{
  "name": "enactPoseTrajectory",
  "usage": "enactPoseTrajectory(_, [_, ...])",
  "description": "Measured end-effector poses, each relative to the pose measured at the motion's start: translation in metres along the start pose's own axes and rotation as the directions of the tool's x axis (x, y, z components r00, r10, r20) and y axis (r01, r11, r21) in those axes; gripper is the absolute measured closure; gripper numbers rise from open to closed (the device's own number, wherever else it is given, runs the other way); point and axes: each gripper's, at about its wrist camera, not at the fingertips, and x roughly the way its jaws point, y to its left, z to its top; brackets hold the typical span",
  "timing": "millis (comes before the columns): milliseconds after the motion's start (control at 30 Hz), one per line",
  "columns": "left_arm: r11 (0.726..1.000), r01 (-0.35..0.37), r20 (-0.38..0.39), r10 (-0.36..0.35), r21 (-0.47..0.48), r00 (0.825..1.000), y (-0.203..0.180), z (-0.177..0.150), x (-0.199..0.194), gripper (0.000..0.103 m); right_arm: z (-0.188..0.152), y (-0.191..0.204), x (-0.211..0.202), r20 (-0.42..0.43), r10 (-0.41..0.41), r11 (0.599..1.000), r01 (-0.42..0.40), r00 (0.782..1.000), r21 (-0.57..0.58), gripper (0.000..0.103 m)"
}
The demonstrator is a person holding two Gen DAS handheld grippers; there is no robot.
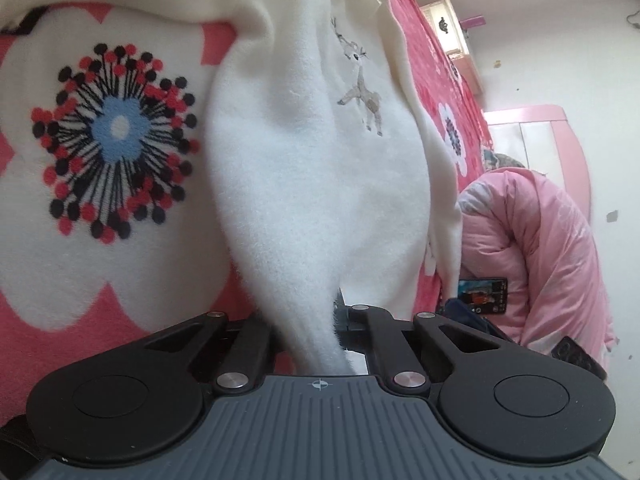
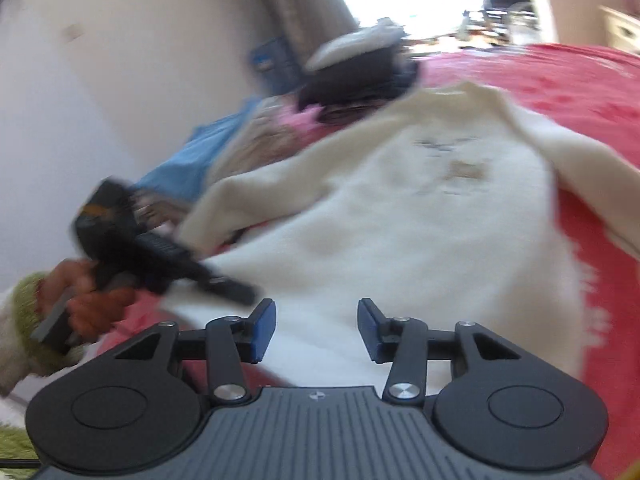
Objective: Fold clothes
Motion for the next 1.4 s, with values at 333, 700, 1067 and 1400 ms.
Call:
enactPoseTrajectory(333, [0.994, -0.061, -0.026, 0.063, 0.089, 0.998, 0.001, 0.001, 0.003, 0.098, -0.041, -0.131, 0.044, -0.160, -0.112, 0.902, 0.168, 0.981, 0.398, 0.049])
enactPoseTrajectory(700, [0.980, -0.173, -0.100, 0.183, 0.097, 0.978, 0.018, 0.007, 0.045, 0.072, -0.032, -0.130, 0.019, -0.153, 0.007, 0.892, 0.063, 0.988, 0.447, 0.089])
enactPoseTrajectory(1067, [0.957, -0.192, -0.172, 0.232, 0.219, 0.957, 0.017, -0.008, 0.065, 0.069, -0.051, -0.128, 0.039, -0.253, -0.027, 0.919, 0.123, 0.967, 0.373, 0.086])
enactPoseTrajectory(1400, [0.991, -0.124, -0.225, 0.132, 0.049, 0.965, 0.010, 0.000, 0.040, 0.100, -0.030, -0.150, -0.002, -0.126, 0.110, 0.784, -0.008, 0.986, 0.621, 0.090])
